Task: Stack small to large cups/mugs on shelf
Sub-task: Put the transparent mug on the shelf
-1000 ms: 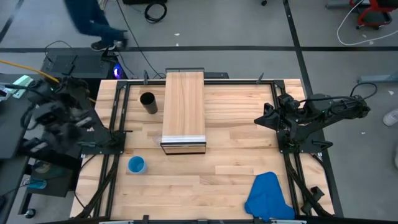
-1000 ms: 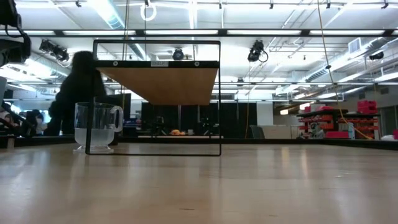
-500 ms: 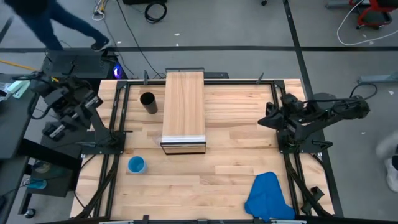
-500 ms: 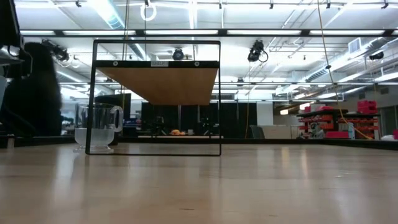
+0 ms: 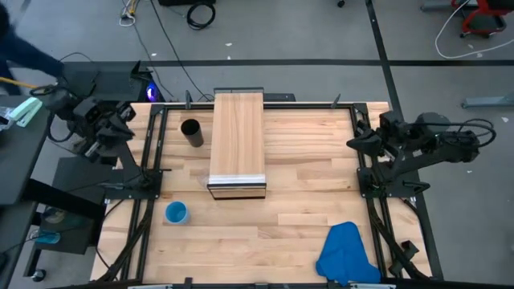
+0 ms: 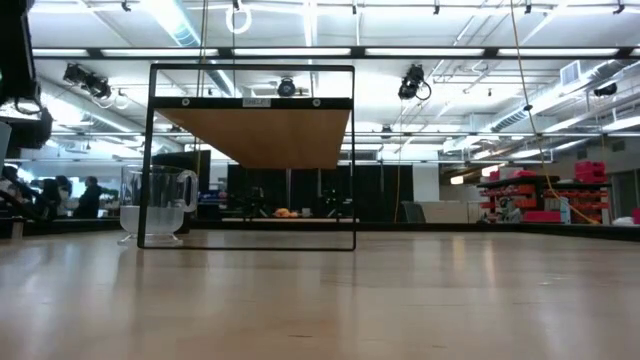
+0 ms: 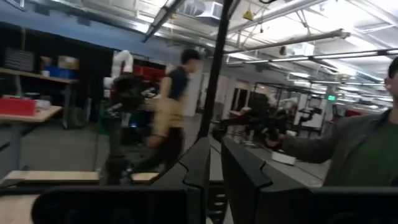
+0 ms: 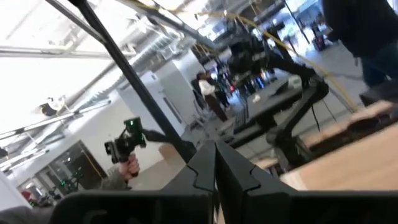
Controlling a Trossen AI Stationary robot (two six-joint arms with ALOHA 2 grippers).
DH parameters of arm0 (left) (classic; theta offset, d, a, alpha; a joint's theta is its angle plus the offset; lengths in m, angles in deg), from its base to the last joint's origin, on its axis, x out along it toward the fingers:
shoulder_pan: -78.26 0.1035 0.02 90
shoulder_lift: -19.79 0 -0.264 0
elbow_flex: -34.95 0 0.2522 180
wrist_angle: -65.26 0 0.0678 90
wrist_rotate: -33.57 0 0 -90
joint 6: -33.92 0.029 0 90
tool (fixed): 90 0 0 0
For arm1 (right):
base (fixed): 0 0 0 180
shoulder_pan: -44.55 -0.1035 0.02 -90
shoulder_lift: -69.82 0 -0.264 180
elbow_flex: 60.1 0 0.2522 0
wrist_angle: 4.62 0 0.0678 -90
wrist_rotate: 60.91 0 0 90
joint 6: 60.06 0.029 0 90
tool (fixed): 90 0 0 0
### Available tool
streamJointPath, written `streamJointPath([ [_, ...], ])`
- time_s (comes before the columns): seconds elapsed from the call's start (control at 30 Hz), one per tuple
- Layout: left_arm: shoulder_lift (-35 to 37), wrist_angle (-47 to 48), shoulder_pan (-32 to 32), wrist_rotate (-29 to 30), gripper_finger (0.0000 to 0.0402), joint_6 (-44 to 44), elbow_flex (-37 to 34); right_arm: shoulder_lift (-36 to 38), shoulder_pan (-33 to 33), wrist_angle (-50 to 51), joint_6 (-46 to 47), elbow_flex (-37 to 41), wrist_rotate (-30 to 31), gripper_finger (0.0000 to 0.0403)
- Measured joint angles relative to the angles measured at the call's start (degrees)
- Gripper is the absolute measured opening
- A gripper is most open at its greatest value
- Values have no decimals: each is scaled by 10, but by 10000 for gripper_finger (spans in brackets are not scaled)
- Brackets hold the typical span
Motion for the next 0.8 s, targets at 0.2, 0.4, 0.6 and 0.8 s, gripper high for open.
streamJointPath([
  [0.2, 42, 3, 0, 29, 53, 59, 0, 0, 12, 23, 17, 0, -22, 16],
  [0.4, 73, 53, 0, 136, 53, 39, 0, 0, 12, 23, 13, 0, -25, 16],
  [0.6, 93, 93, 0, 176, 46, 11, 0, 0, 12, 23, 1, 0, -27, 16],
  [0.8, 94, 70, 0, 280, 50, 72, 2, 0, 12, 23, -13, 0, -27, 16],
])
